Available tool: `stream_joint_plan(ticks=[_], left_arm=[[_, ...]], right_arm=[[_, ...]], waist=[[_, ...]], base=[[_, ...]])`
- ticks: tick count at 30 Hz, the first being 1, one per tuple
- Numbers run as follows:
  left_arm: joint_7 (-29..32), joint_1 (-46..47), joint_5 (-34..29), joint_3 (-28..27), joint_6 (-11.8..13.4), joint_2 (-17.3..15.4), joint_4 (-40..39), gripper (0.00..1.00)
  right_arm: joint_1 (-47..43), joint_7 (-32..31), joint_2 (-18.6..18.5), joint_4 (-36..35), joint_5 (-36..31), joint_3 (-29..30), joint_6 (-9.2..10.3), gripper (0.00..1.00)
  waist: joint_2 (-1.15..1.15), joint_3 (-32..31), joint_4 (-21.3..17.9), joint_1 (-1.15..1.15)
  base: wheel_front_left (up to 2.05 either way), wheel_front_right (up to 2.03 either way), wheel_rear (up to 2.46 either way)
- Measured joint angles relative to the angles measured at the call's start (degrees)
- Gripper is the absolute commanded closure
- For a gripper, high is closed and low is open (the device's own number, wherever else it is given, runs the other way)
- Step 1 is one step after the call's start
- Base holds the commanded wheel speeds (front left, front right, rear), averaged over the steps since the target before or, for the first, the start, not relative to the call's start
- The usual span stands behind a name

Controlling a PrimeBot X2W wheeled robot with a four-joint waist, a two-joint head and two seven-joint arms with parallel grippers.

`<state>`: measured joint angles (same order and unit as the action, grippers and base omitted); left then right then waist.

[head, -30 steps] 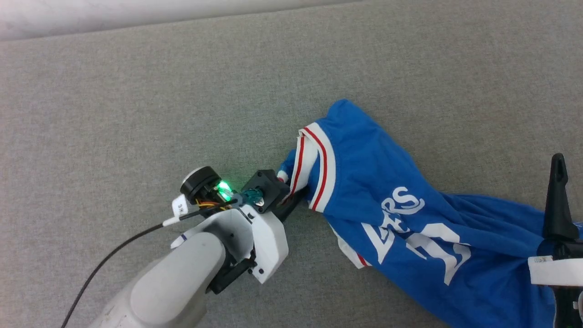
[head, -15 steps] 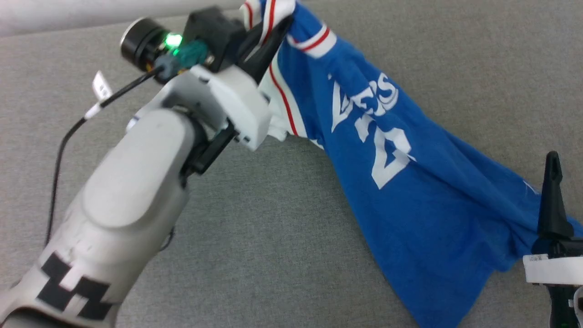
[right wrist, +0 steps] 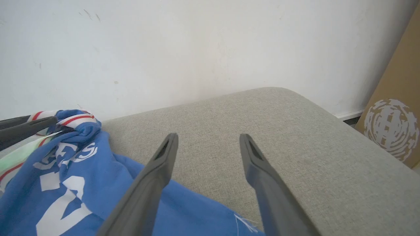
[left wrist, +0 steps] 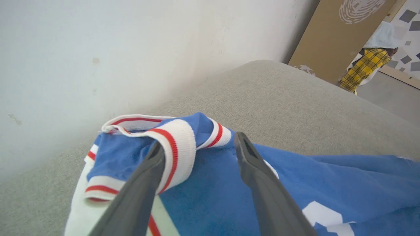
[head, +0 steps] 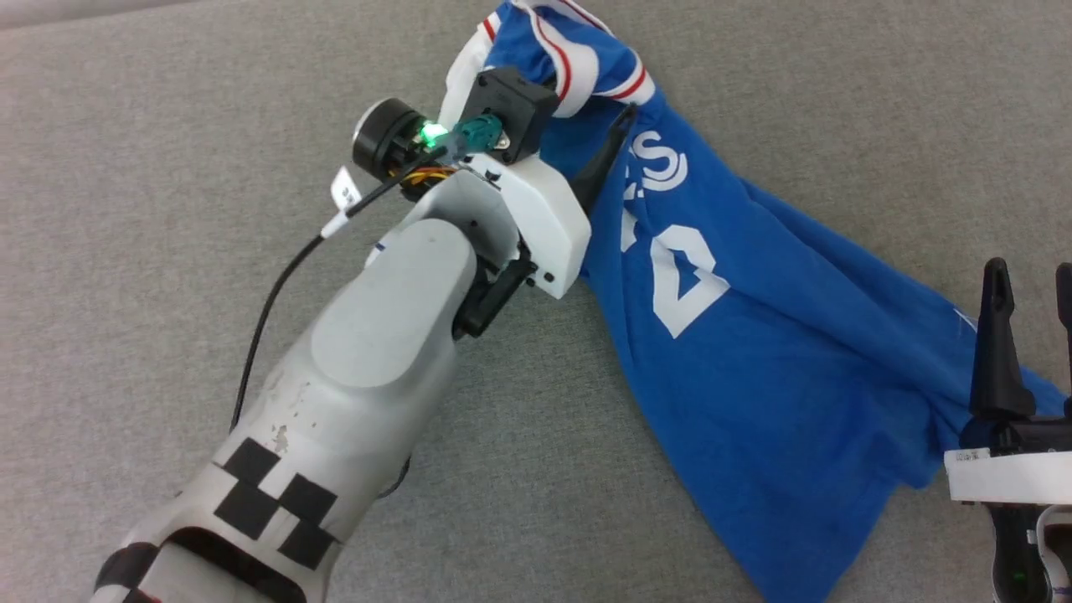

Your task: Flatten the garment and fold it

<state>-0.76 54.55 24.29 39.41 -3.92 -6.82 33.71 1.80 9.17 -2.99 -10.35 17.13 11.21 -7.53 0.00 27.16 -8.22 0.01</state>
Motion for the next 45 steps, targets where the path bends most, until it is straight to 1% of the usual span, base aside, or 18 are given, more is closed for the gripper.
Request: stream_joint_plan(ticks=[4, 6, 9, 12, 14, 17, 20, 26, 27, 28, 31, 33, 36, 38, 40, 42, 43, 45], left_arm=[[-3.37, -0.01, 1.03, -1.23, 0.74, 0.56, -0.26, 0.0], [-3.19, -0.01, 0.78, -1.41, 1.65, -0.57, -1.49, 0.0], [-0.58, -0.03, 0.22, -2.33, 3.82, -4.42, -3.85, 0.0], [4.63, -0.93, 0.48, -3.12, 5.02, -8.7, -5.09, 0.0], [7.92, -2.36, 1.08, -3.03, 4.99, -10.26, -5.55, 0.0], [10.89, -3.99, 2.3, -2.74, 4.99, -10.35, -6.55, 0.0], [13.97, -4.03, 3.92, -2.22, 4.72, -9.16, -6.84, 0.0], [23.05, -4.39, 5.61, 1.05, 1.92, -8.26, -6.41, 0.0], [23.97, -4.55, 5.75, 1.33, 1.94, -8.29, -6.37, 0.61], [24.35, -4.53, 5.75, 1.36, 2.01, -8.46, -6.48, 1.0], [24.38, -4.52, 5.7, 1.85, 2.0, -8.8, -6.84, 1.0], [23.2, -4.97, 5.76, 1.68, 2.18, -8.31, -7.26, 1.0], [19.79, -7.32, 6.32, 0.34, 4.0, -8.31, -9.91, 1.0], [17.57, -10.13, 7.35, -1.01, 5.31, -8.96, -14.54, 1.0], [16.11, -14.18, 8.17, -2.67, 7.27, -10.59, -21.13, 1.0], [15.78, -20.26, 10.22, -5.15, 9.98, -13.18, -29.29, 1.0], [15.81, -23.81, 10.9, -6.32, 11.62, -15.04, -33.55, 1.0], [16.38, -31.91, 12.37, -9.27, 15.8, -19.18, -41.7, 1.0]], right_arm=[[-0.14, -0.26, 0.0, 0.05, -0.11, 0.2, 0.0, 0.0], [-0.43, -0.68, 0.0, -0.07, -0.21, 0.15, 0.0, 0.0], [-0.87, -1.48, 0.0, -0.44, -0.43, -0.04, 0.0, 0.0], [-0.95, -2.08, 0.0, -1.04, -0.44, -0.09, 0.0, 0.0], [-1.0, -2.58, 0.0, -1.34, -0.44, -0.21, 0.0, 0.0], [-1.13, -3.07, 0.01, -1.77, -0.45, -0.42, 0.0, 0.0], [-1.11, -3.18, 0.01, -2.05, -0.46, -0.78, 0.0, 0.0], [-1.03, -3.41, 0.0, -2.23, -0.48, -0.51, 0.0, 0.0], [-1.02, -3.38, 0.0, -2.18, -0.47, -0.49, 0.0, 0.0], [-1.02, -3.34, 0.0, -2.1, -0.44, -0.49, 0.0, 0.0], [-0.95, -2.98, 0.01, -1.63, -0.41, -0.53, 0.0, 0.0], [-0.96, -2.79, 0.0, -1.1, -0.38, -0.41, 0.0, 0.0], [-0.97, -2.5, 0.0, -0.4, -0.38, -0.66, 0.0, 0.0], [-1.1, -2.49, 0.01, 0.01, -0.38, -0.8, 0.0, 0.0], [-1.64, -2.5, 0.0, 0.18, -0.38, -0.65, 0.0, 0.0], [-2.56, -2.54, 0.01, 0.3, -0.38, -0.46, 0.0, 0.0], [-3.09, -2.58, 0.0, 0.3, -0.38, -0.3, 0.0, 0.0], [-4.02, -2.64, -0.01, 0.25, -0.38, -0.03, 0.0, 0.0]], waist=[[0.0, -0.82, 0.94, 0.0], [0.0, -1.53, 1.72, 0.0], [0.0, -2.86, 3.18, -0.01], [0.0, -3.86, 4.59, -0.02], [0.0, -4.24, 5.37, -0.02], [0.0, -4.01, 5.96, -0.02], [0.0, -3.19, 5.88, -0.01], [0.0, -1.5, 4.37, -0.01], [0.0, -1.32, 4.08, -0.01], [0.0, -1.18, 3.83, -0.01], [0.0, -0.98, 3.21, -0.01], [0.0, -1.26, 3.09, -0.01], [0.0, -2.2, 3.18, 0.0], [0.0, -3.26, 3.34, -0.01], [0.0, -4.48, 3.6, -0.01], [0.0, -5.76, 3.96, -0.01], [0.0, -6.36, 4.18, -0.01], [0.0, -7.42, 4.77, -0.02]], base=[[0.0, 0.0, 0.0], [0.0, 0.0, 0.0], [0.0, 0.0, 0.0], [0.0, 0.0, 0.0], [0.0, 0.0, 0.0], [0.0, 0.0, 0.0], [0.0, 0.0, 0.0], [0.0, 0.0, 0.0], [0.0, 0.0, 0.0], [0.0, 0.0, 0.0], [0.0, 0.0, 0.0], [0.0, 0.0, 0.0], [0.0, 0.0, 0.0], [0.0, 0.0, 0.0], [0.0, 0.0, 0.0], [0.0, 0.0, 0.0], [0.0, 0.0, 0.0], [0.0, 0.0, 0.0]])
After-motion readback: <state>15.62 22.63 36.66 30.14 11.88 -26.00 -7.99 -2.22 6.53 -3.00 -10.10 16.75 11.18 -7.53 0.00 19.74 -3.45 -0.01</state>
